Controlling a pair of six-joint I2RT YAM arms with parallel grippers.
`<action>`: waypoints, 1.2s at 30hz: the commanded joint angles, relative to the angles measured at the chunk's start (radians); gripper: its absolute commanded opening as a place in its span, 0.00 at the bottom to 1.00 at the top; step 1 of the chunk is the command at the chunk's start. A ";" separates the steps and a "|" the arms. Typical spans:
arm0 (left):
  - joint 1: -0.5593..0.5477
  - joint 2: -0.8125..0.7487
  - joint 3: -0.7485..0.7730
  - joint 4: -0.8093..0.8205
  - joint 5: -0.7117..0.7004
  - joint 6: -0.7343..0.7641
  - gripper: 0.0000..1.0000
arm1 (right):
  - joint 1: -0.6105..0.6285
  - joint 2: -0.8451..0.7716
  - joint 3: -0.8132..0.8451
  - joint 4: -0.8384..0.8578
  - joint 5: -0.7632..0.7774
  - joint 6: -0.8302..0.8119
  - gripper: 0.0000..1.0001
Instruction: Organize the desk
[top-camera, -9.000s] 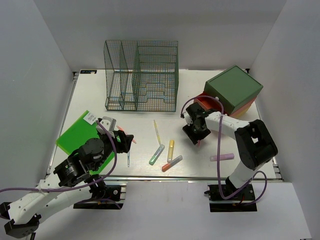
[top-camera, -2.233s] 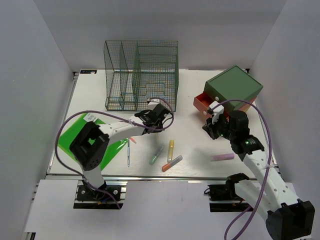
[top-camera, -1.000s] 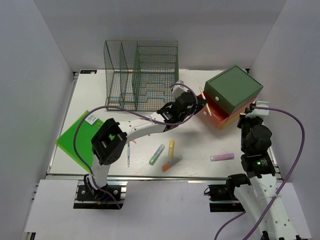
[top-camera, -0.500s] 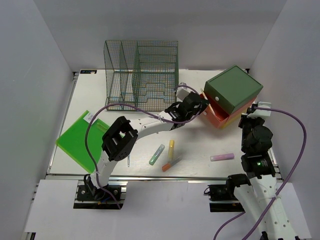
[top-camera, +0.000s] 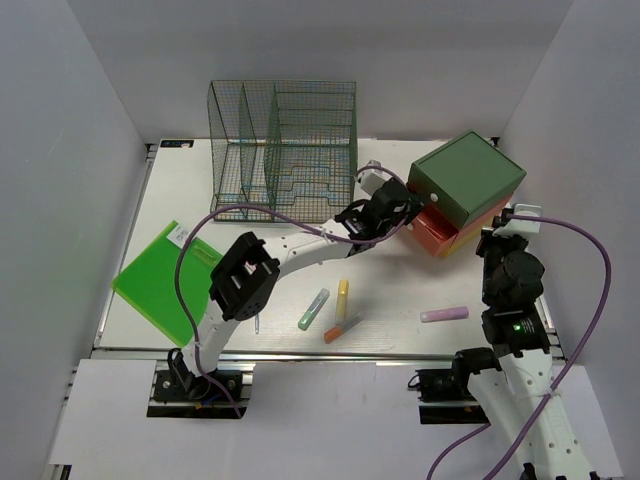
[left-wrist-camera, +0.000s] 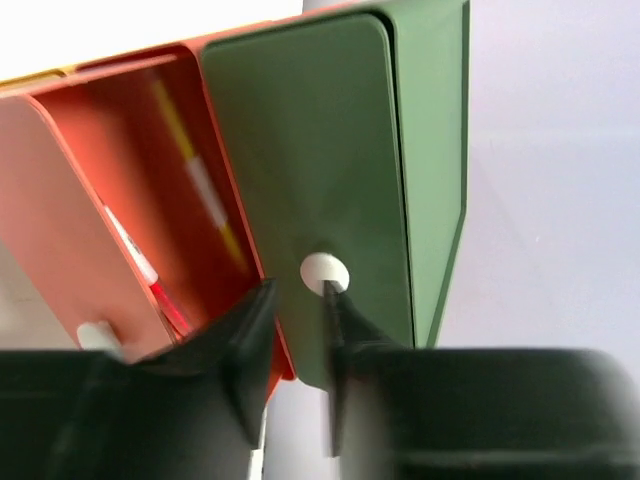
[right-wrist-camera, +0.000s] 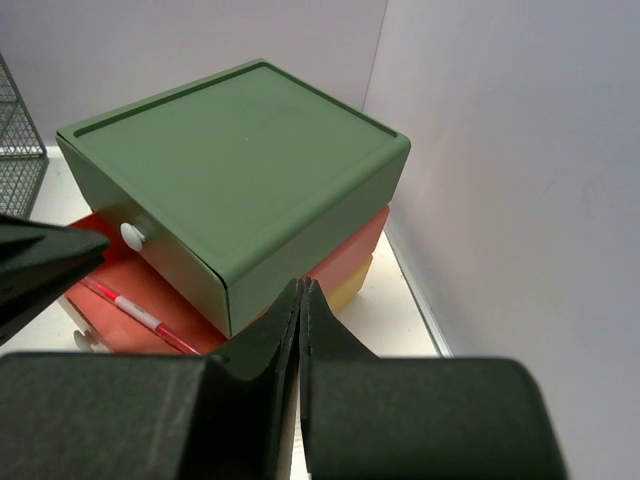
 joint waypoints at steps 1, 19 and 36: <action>-0.012 -0.084 -0.019 0.027 0.034 0.019 0.25 | -0.006 -0.012 -0.005 0.059 -0.012 0.001 0.00; -0.012 -1.195 -0.900 -0.678 -0.137 0.559 0.65 | 0.002 0.113 0.036 -0.345 -1.083 -0.308 0.69; 0.100 -1.008 -1.071 -0.801 -0.228 0.536 0.62 | -0.004 0.192 0.041 -0.325 -1.008 -0.314 0.35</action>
